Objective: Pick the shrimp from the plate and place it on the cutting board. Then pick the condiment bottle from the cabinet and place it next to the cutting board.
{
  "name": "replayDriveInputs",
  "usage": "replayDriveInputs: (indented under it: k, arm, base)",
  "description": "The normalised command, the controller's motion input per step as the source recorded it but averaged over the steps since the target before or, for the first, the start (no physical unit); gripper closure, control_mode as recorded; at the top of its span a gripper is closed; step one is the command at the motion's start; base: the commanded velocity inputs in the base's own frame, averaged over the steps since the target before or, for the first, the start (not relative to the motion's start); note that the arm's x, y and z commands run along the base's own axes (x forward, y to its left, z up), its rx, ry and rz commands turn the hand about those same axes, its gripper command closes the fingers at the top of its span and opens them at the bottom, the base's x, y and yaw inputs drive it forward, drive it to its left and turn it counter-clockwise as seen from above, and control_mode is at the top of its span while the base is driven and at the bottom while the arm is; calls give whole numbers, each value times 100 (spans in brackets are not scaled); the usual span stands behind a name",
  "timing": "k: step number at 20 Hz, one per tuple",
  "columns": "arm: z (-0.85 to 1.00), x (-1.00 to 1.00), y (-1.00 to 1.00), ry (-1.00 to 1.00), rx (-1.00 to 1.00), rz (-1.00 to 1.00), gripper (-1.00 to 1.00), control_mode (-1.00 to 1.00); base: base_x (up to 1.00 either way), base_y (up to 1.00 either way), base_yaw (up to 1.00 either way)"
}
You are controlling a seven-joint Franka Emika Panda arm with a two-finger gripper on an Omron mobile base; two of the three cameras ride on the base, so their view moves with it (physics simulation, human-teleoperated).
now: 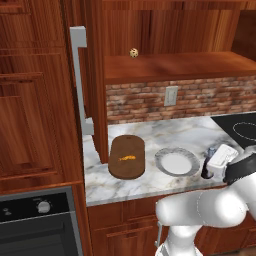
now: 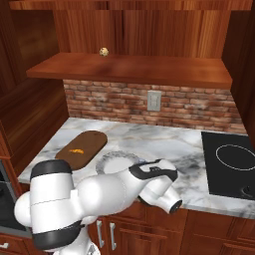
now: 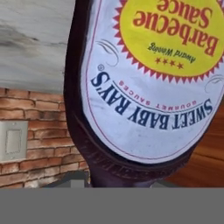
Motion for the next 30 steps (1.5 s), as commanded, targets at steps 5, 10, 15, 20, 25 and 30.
replayDriveInputs:
  k: [5,10,15,20,25,30]
  arm:
    - [-19,-1,0,-2,0,0,100,-100]
    - [-22,-35,0,-19,0,0,100,-100]
    - [-22,-33,0,-22,0,0,100,-100]
    - [-16,-15,0,-15,0,0,100,-100]
    - [-8,0,3,-1,0,0,100,-100]
    - [-13,0,5,0,-1,0,100,-100]
  base:
    - [0,0,0]
    - [0,0,0]
    - [0,0,0]
    - [0,0,0]
    - [0,0,0]
    - [0,0,0]
